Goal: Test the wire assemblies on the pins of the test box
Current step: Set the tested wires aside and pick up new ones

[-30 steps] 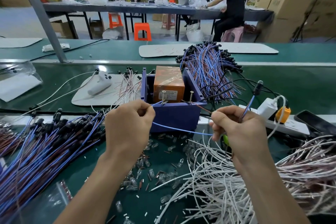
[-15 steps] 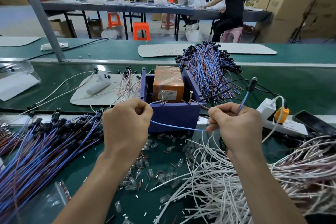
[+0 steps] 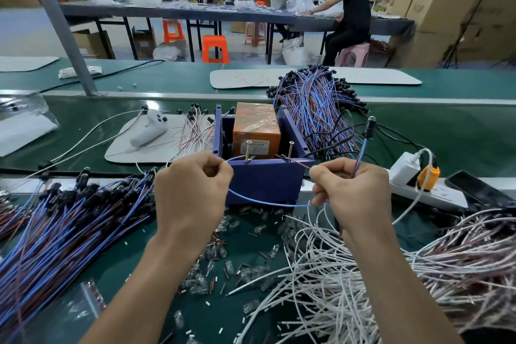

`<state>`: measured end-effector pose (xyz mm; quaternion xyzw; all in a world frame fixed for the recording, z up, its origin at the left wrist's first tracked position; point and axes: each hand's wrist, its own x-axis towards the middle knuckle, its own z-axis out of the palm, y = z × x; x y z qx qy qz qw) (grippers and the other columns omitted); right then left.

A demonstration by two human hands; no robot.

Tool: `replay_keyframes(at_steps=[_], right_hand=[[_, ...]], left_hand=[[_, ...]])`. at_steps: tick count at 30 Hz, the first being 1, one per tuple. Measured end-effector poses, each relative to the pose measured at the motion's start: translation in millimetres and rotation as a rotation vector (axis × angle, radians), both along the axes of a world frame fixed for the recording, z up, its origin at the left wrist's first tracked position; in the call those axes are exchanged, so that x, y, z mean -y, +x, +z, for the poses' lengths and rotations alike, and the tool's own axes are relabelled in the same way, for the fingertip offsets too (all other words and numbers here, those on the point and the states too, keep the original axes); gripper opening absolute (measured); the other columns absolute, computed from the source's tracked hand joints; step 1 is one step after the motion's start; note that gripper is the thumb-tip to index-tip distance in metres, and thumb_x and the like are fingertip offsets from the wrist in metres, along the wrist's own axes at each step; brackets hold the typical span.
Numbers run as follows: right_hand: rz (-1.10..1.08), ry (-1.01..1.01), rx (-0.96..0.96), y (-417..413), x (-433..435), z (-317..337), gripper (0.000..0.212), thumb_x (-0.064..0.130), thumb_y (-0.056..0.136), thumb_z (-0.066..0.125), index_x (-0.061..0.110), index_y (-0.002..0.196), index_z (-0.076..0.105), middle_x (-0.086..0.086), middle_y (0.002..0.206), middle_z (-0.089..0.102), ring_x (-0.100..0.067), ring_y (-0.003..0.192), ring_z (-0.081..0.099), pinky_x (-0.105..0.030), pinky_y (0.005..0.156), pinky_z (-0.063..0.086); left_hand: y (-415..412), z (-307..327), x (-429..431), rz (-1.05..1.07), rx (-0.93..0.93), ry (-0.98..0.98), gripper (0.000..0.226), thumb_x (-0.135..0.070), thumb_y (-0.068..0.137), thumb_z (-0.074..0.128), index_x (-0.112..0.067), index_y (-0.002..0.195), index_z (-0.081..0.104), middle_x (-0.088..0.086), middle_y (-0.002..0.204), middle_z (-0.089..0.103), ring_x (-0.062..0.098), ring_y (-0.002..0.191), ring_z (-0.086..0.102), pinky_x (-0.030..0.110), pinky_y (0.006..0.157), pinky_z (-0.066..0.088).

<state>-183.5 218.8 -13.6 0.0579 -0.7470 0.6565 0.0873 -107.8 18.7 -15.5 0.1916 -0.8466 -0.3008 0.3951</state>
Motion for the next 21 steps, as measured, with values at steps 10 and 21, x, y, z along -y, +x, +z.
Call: replay_keyframes(at_steps=[10,21], right_hand=[[0.229,-0.11,-0.037,20,-9,17,0.018,-0.004,0.081,0.078,0.01,0.07,0.076,-0.011,0.053,0.064,-0.02,0.037,0.05,-0.027,0.039,0.043],[0.244,-0.145,-0.02,28,-13,26,0.017,-0.002,0.08,0.08,0.012,0.07,0.077,-0.008,0.049,0.058,-0.017,0.037,0.044,-0.021,0.036,0.037]], left_hand=[[7,9,-21,-0.368,-0.18,0.54,0.012,-0.022,0.083,0.059,-0.027,0.075,0.067,0.004,0.056,0.066,0.017,0.044,0.051,0.031,0.043,0.042],[6,13,-27,-0.557,-0.077,0.478,0.013,-0.021,0.089,0.077,-0.034,0.085,0.079,-0.001,0.061,0.071,0.008,0.046,0.056,0.019,0.049,0.048]])
